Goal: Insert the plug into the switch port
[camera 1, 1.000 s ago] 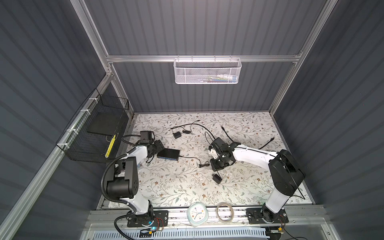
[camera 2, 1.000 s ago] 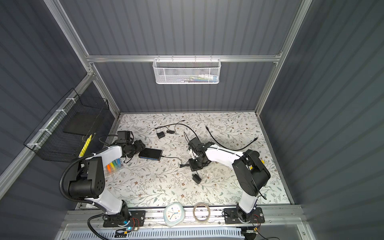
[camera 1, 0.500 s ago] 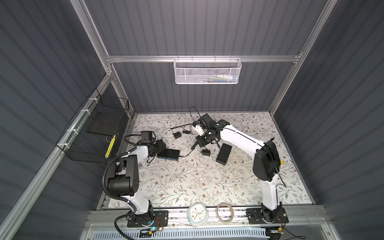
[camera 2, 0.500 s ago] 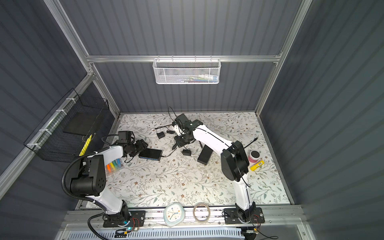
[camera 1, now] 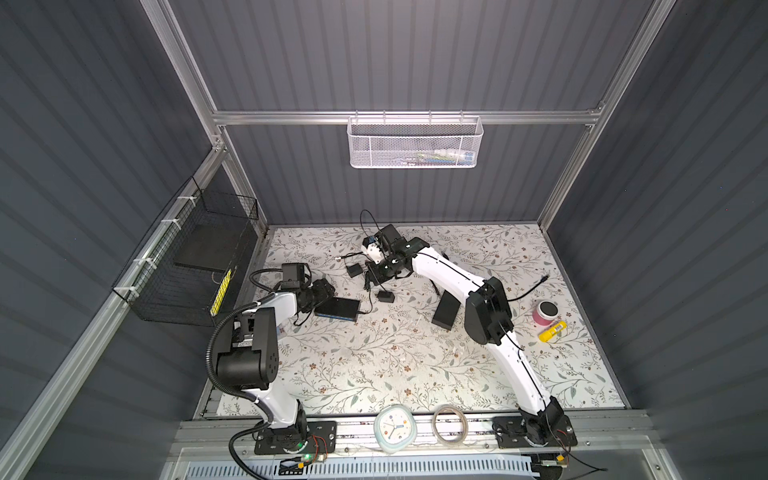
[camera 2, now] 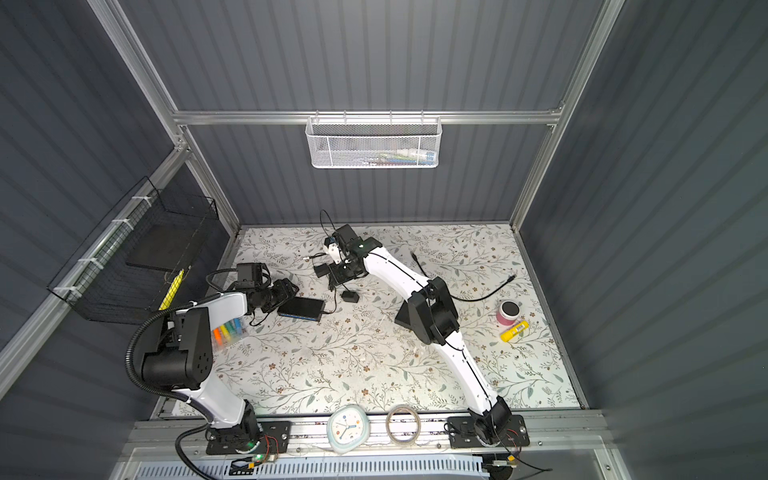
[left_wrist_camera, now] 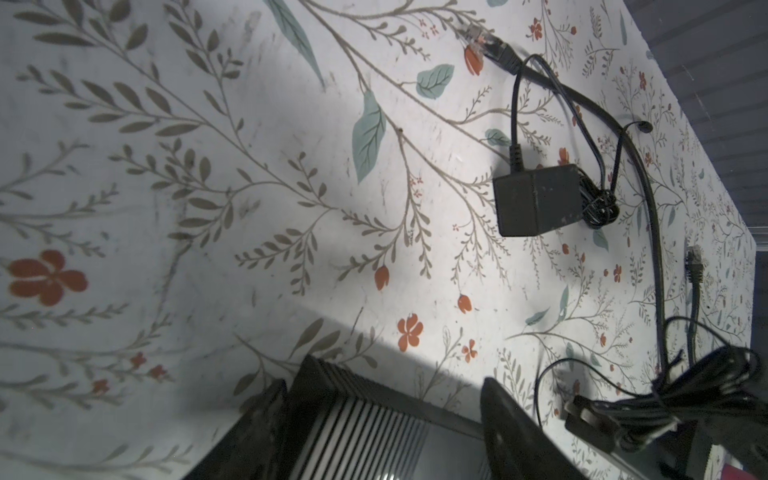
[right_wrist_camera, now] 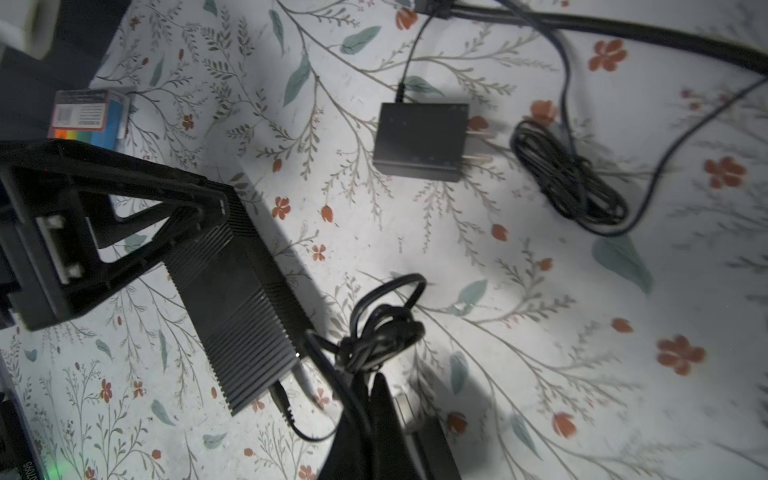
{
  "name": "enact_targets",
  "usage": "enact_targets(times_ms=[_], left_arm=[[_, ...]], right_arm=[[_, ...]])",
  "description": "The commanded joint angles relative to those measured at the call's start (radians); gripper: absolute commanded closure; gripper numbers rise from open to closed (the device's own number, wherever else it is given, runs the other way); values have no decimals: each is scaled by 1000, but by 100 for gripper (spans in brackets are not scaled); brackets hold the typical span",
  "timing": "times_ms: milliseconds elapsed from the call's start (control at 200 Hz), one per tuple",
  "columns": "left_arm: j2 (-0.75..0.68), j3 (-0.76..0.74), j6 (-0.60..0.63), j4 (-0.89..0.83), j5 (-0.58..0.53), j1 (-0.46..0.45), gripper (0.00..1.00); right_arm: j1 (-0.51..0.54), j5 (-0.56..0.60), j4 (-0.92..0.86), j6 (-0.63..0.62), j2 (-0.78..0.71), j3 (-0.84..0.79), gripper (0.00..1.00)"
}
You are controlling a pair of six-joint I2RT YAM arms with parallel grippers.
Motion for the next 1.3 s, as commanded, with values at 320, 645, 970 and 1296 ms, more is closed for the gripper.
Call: enact_targets(times_ms=[320,645,970,1296], left_arm=[[5,-43,-18,30,25,1,28],[-76,-9,-21,-41,-21,1,28],[-168,10,-16,-122,-60,1,27],[-219,28,-3,-189,-83,2,27]], right_arm=[[36,-23,-2,3,-18,-105,57],[-80,-51,-28,-31,-314,-295,38],[-206,231,-38,-121,-347,-508,35],[-249,328,-14,-104,-314,-587,47]])
